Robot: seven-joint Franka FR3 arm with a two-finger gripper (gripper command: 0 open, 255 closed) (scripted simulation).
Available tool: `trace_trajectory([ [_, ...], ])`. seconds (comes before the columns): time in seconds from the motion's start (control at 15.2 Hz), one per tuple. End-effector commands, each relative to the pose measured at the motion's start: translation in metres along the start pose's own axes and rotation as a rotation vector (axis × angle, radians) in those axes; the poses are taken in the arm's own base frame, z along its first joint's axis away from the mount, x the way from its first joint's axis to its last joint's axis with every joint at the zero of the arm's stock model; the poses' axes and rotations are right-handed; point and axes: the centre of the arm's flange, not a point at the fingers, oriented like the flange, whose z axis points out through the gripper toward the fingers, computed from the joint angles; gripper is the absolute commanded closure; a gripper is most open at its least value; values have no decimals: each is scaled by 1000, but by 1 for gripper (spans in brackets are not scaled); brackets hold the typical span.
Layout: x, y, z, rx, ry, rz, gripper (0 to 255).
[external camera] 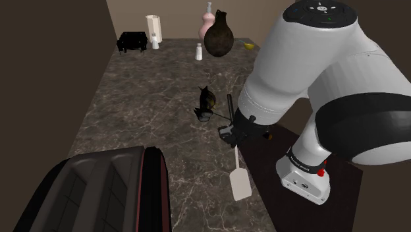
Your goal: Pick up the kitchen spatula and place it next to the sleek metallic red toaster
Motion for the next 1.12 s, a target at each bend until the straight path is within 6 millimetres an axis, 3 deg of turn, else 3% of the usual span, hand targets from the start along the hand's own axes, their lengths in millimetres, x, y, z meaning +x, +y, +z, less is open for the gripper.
trace_trajectory([
  [0.0, -2, 1, 12, 0, 0, 0, 255],
  [1.06, -21, 1, 94, 0, 0, 0, 255],
])
